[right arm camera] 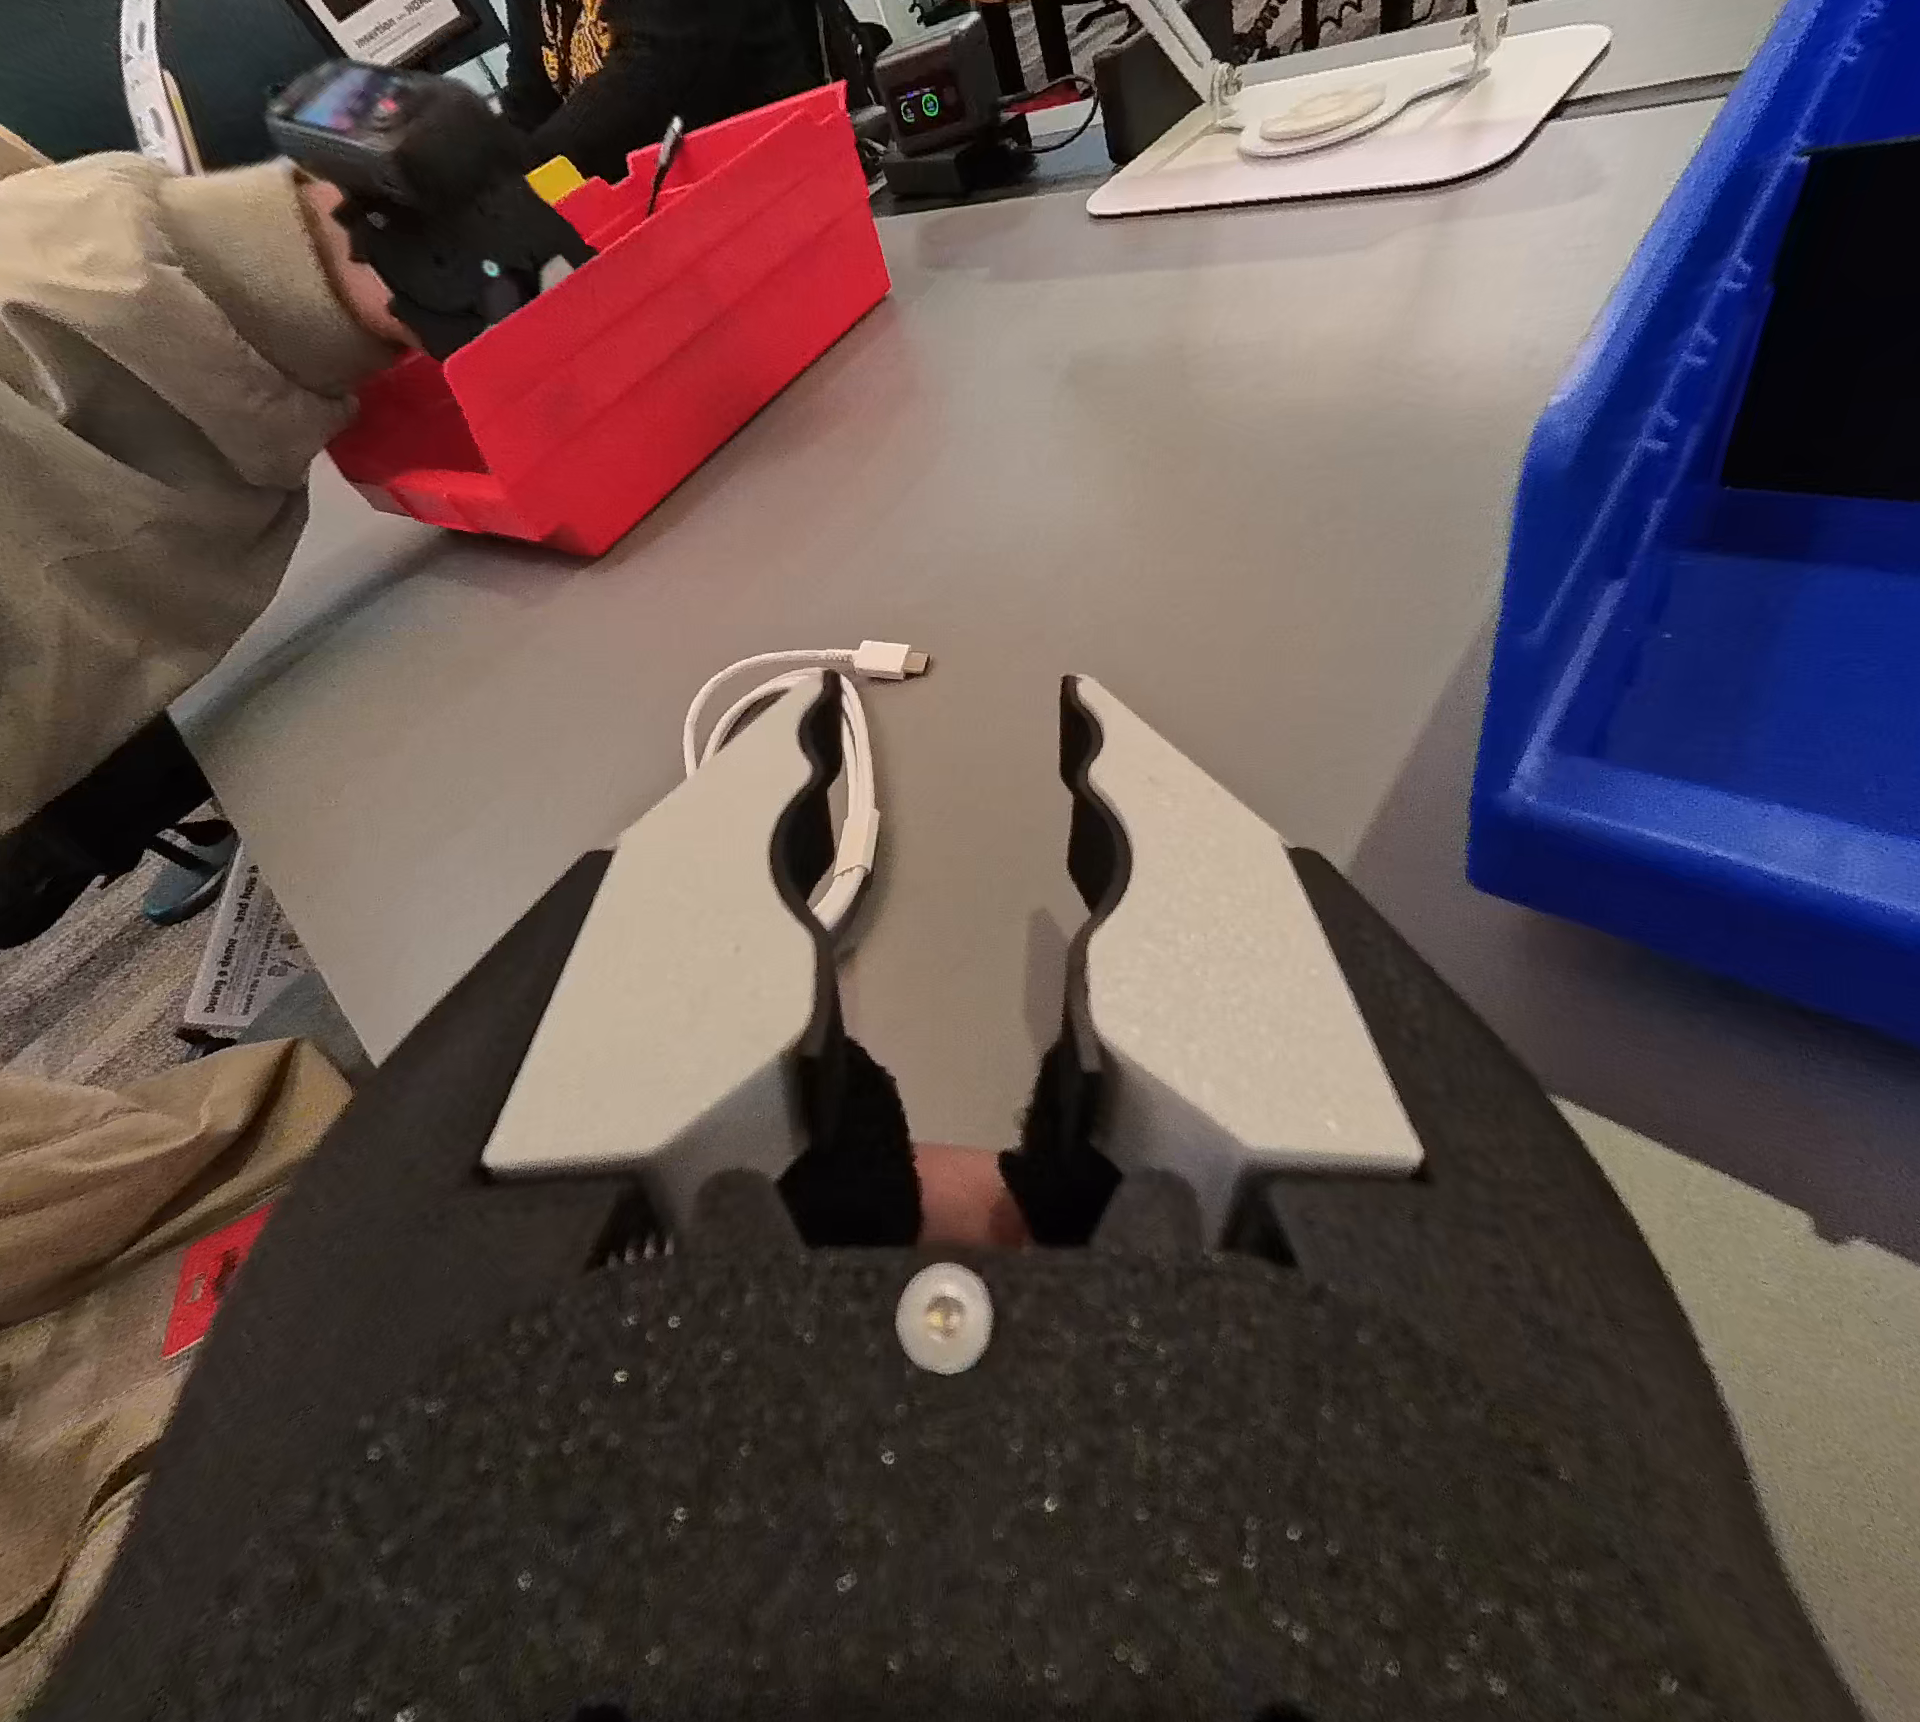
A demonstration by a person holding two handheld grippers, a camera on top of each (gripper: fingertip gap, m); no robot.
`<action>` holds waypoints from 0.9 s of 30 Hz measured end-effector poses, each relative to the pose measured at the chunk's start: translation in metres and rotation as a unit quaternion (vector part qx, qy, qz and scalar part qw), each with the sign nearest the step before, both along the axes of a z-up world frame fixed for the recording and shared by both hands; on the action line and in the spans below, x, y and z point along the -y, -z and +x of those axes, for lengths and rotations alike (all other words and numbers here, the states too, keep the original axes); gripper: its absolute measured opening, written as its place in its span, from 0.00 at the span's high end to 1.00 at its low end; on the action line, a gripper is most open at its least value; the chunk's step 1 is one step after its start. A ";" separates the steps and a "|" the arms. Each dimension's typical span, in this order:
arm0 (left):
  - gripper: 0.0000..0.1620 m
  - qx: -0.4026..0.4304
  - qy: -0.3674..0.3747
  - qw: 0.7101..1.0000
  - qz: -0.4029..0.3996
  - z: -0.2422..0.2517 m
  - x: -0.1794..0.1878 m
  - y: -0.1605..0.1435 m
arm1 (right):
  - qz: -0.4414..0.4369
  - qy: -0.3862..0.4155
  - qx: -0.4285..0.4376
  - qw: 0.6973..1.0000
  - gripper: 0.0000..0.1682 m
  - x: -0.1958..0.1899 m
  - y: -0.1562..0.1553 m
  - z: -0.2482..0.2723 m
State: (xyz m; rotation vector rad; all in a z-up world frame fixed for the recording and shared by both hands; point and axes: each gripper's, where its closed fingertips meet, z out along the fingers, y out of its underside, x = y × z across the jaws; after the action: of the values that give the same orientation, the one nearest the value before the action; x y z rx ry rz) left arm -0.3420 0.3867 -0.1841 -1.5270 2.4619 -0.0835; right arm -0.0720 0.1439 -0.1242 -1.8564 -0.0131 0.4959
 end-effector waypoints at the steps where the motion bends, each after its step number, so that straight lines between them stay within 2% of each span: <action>1: 0.99 0.021 -0.005 1.000 0.003 0.000 -0.001 -0.010 | 0.001 0.001 -0.001 1.000 0.76 0.001 -0.001 0.000; 4: 0.99 0.100 -0.029 0.994 0.016 -0.001 -0.003 -0.061 | 0.004 0.006 0.000 1.000 0.76 0.004 -0.003 0.001; 9: 0.99 0.251 -0.064 0.964 0.061 -0.005 0.003 -0.172 | 0.011 0.007 0.008 1.000 0.76 0.006 -0.007 -0.003; 13: 1.00 0.365 -0.055 0.927 0.064 0.009 0.042 -0.246 | 0.014 0.008 0.013 1.000 0.76 0.008 -0.008 -0.004; 16: 1.00 0.426 -0.051 0.903 0.030 0.031 0.088 -0.271 | 0.016 0.014 0.015 1.000 0.76 0.010 -0.009 -0.001; 18: 1.00 0.456 -0.066 0.887 -0.031 0.051 0.123 -0.267 | 0.017 0.018 0.016 1.000 0.76 0.011 -0.010 0.002; 20: 1.00 0.466 -0.140 0.868 -0.095 0.073 0.143 -0.242 | 0.020 0.023 0.015 0.999 0.76 0.013 -0.012 0.004; 22: 1.00 0.463 -0.248 0.837 -0.154 0.085 0.149 -0.204 | 0.022 0.027 0.012 0.999 0.76 0.014 -0.013 0.007; 24: 1.00 0.466 -0.348 0.788 -0.203 0.088 0.150 -0.163 | 0.021 0.027 0.011 0.999 0.76 0.016 -0.012 0.007; 25: 1.00 0.461 -0.391 0.765 -0.223 0.087 0.152 -0.142 | 0.021 0.027 0.010 0.999 0.76 0.017 -0.013 0.007; 27: 1.00 0.452 -0.443 0.740 -0.230 0.080 0.153 -0.109 | 0.021 0.024 0.010 0.999 0.76 0.018 -0.013 0.007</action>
State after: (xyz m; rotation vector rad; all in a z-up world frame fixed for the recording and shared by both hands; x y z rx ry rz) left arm -0.2618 0.2333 -0.0754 -1.9941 0.8510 -1.0227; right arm -0.0655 0.1260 -0.1111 -1.8157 0.0070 0.4412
